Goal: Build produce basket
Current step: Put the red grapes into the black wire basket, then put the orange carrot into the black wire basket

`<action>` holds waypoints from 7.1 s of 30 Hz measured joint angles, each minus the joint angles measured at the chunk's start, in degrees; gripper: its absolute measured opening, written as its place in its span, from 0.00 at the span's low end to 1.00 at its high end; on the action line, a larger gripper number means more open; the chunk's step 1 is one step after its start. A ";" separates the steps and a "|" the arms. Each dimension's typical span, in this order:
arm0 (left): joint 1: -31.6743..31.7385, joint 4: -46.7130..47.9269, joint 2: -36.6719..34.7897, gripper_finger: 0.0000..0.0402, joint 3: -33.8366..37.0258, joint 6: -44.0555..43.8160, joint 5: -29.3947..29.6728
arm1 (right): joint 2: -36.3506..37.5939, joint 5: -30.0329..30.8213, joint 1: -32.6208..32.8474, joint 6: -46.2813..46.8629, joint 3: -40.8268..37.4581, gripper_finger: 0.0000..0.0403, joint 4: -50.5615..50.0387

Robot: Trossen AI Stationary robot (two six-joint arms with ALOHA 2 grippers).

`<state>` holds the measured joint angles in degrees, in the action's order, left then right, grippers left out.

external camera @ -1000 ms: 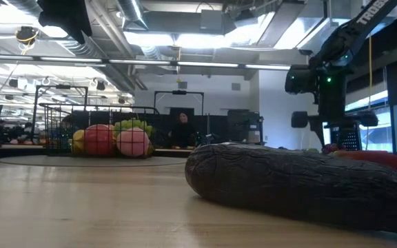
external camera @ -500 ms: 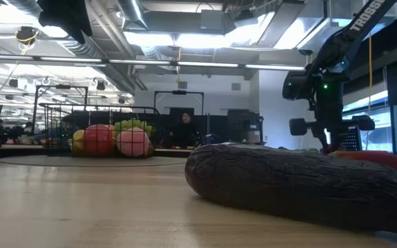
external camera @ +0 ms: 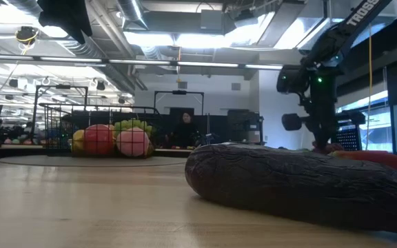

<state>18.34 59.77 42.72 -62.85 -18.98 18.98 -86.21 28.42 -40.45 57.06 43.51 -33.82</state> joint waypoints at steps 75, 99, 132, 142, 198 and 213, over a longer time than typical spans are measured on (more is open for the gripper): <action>-0.01 0.17 0.02 0.56 0.00 -0.09 0.00 | -30.47 -27.64 22.54 -42.62 41.75 0.00 66.70; -0.01 0.17 0.02 0.56 0.00 -0.46 0.00 | -44.17 -34.77 19.63 -37.57 58.07 0.00 52.42; 0.01 0.17 0.02 0.56 0.00 -0.46 0.00 | -44.09 -31.14 15.11 -37.92 58.07 0.26 41.74; -0.01 1.38 0.02 0.56 0.00 -0.94 -0.63 | -44.09 -32.78 14.74 -38.29 59.93 0.32 40.88; 0.01 12.46 -5.29 0.56 0.00 8.59 -28.52 | -19.34 -25.15 37.05 -29.57 79.36 0.33 -55.52; 0.01 12.55 -5.29 0.56 0.00 9.32 -28.50 | -19.34 -30.01 35.97 -5.32 61.66 0.33 -44.48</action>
<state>18.35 72.31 37.43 -62.85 -9.66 -9.52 -105.56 -1.58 -4.48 51.73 105.17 -78.30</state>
